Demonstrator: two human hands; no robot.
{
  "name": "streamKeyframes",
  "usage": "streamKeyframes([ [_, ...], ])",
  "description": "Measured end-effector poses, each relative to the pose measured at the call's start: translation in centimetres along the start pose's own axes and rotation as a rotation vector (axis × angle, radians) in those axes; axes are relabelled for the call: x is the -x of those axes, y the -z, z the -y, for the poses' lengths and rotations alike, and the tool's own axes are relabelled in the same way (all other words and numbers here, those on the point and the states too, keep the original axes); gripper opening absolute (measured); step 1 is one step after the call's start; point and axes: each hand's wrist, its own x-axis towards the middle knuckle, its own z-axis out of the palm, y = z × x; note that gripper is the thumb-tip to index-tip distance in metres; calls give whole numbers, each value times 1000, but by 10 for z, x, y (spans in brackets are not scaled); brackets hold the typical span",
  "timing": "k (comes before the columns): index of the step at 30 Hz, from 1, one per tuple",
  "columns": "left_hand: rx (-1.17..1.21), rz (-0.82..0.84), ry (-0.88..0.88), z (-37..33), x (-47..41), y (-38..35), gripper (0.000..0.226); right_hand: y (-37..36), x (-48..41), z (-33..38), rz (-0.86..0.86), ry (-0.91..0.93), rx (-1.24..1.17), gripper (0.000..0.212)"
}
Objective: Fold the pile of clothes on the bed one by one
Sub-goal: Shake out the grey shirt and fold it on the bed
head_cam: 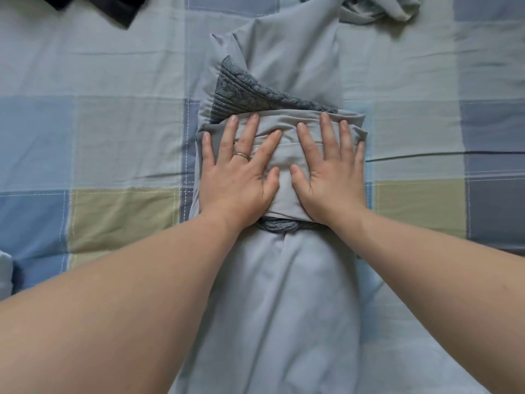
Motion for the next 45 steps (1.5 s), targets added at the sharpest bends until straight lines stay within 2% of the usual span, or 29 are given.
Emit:
streamKeyframes([
  [5,83,72,8,-5,29,19,62,15,42,6,97,-93,-106,76],
  [12,58,243,-48,3,199,9,66,-15,201,21,327,-215,-134,76],
  [15,72,313,83,9,268,0,67,-32,262,24,381,-203,-129,74],
  [19,131,264,243,0,319,10,65,-40,316,31,310,-243,-186,74],
  [22,427,218,487,-19,336,27,82,-34,336,35,229,-392,-363,87],
  [25,797,149,783,-34,339,34,94,-25,339,33,154,-587,-732,100],
  [27,902,156,905,-37,345,33,78,-21,339,29,192,-691,-860,88],
  [31,1047,278,1007,-34,358,27,47,-22,340,14,421,-806,-976,44],
  [33,1106,346,1031,-31,369,26,33,-21,349,11,505,-872,-1079,40],
  [35,1213,397,1058,-30,379,34,40,-13,363,11,504,-908,-1164,45],
  [37,1253,451,1070,-32,393,50,51,7,384,17,471,-926,-1190,40],
  [41,1160,540,1130,-48,430,115,35,70,443,34,462,-1004,-1213,30],
  [45,1134,678,1212,-67,470,196,34,146,499,45,517,-1044,-1170,24],
])
